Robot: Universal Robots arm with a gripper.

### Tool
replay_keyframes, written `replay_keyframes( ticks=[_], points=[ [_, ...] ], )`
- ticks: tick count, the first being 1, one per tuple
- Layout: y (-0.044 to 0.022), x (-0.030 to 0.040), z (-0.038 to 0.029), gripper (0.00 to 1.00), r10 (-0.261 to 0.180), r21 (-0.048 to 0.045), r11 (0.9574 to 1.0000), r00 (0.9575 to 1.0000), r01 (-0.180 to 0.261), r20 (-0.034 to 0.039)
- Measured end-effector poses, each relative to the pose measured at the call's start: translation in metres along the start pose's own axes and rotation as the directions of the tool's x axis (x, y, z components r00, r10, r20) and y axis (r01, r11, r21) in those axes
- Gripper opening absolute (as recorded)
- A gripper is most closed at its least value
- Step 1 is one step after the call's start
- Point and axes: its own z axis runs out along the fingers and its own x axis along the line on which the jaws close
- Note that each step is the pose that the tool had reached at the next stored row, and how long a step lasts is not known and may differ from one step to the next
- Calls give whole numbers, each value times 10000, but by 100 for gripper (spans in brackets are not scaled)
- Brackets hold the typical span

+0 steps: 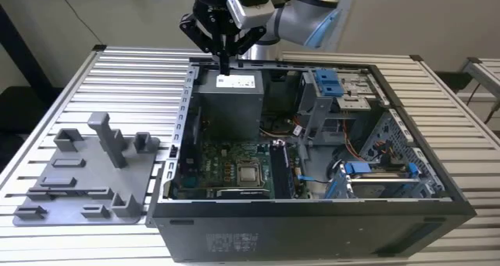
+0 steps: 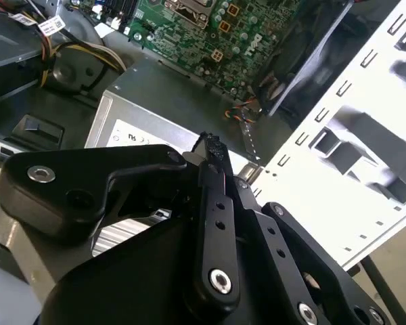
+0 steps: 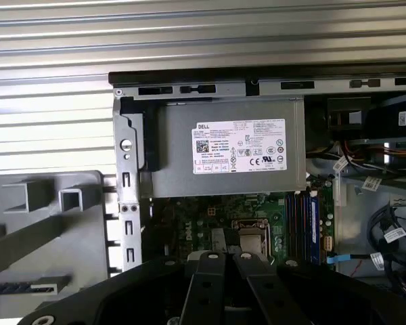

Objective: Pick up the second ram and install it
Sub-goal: 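Reach for the second ram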

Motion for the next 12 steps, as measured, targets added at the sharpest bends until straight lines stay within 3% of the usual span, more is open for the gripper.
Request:
replay_keyframes(
  ticks=[4, 12],
  points=[
    [-2, 25, -2, 11, -3, 2, 10000, 10000, 3, -1],
    [-12, 176, -4, 11, -15, -1, 10000, 10000, 15, 0]
  ],
)
